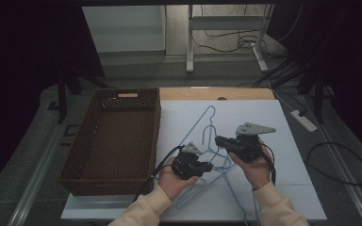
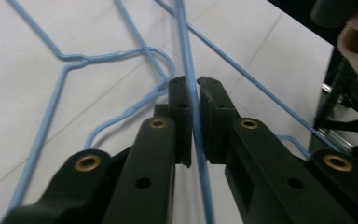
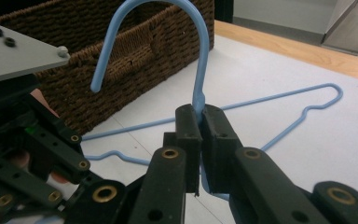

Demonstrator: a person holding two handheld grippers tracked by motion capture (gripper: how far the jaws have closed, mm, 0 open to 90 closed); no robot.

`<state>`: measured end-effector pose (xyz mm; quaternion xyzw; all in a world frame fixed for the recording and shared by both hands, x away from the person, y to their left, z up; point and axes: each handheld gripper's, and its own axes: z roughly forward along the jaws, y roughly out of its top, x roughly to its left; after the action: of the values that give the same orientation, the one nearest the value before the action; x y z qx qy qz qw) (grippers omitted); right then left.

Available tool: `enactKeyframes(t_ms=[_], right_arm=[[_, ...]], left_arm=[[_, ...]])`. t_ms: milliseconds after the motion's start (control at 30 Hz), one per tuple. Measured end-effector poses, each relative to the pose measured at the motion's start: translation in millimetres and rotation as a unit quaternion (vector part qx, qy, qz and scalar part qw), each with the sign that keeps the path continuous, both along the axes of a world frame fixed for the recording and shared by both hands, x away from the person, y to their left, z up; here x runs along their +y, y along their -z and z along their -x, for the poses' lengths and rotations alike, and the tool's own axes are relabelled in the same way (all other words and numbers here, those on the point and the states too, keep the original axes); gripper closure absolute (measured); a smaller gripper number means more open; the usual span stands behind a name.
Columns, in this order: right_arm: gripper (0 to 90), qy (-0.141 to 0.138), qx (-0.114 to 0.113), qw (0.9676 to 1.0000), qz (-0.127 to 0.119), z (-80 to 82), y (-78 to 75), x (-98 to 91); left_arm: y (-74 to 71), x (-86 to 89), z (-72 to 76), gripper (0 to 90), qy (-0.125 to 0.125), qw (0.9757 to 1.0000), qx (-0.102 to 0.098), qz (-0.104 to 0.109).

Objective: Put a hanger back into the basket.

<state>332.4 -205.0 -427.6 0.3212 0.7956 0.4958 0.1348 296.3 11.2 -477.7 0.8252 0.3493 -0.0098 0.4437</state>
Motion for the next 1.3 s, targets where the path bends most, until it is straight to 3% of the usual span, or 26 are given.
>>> enactKeyframes(t_ms=[100,167,200,333,400,633,833,1300], right_arm=[[84.4,0.000,-0.007,0.9999,-0.010,3.7,-3.1,-5.8],[72.3,0.001,-0.020,0.9995,-0.024,8.5,-5.3,-12.9],[72.3,0.001,-0.020,0.9995,-0.024,8.5,-5.3,-12.9],[53.0,0.002,-0.051,0.9973,-0.052,22.7,-9.7,-27.8],[49.2,0.010,-0.057,0.9965,-0.060,28.9,-9.6,-36.7],[41.6,0.031,-0.061,0.9950,-0.072,41.3,-2.5,-61.5],[39.0,0.042,-0.057,0.9950,-0.070,42.4,7.4,-73.7],[31.4,0.061,-0.044,0.9962,-0.044,35.5,28.7,-91.2]], left_arm=[[-2.9,1.1,1.5,86.4,-0.005,0.9999,-0.008,0.012],[-4.5,1.1,2.0,86.6,-0.005,0.9998,-0.012,0.014],[-5.0,1.1,2.5,86.6,-0.006,0.9997,-0.013,0.018],[-9.1,5.0,3.4,86.6,-0.007,0.9994,-0.019,0.030],[-11.7,6.8,4.1,86.6,-0.006,0.9991,-0.019,0.037],[-27.6,14.4,7.7,86.6,-0.003,0.9980,-0.032,0.054],[-37.2,23.8,8.3,86.6,-0.007,0.9971,-0.040,0.064],[-58.9,47.5,14.1,86.6,-0.010,0.9949,-0.058,0.082]])
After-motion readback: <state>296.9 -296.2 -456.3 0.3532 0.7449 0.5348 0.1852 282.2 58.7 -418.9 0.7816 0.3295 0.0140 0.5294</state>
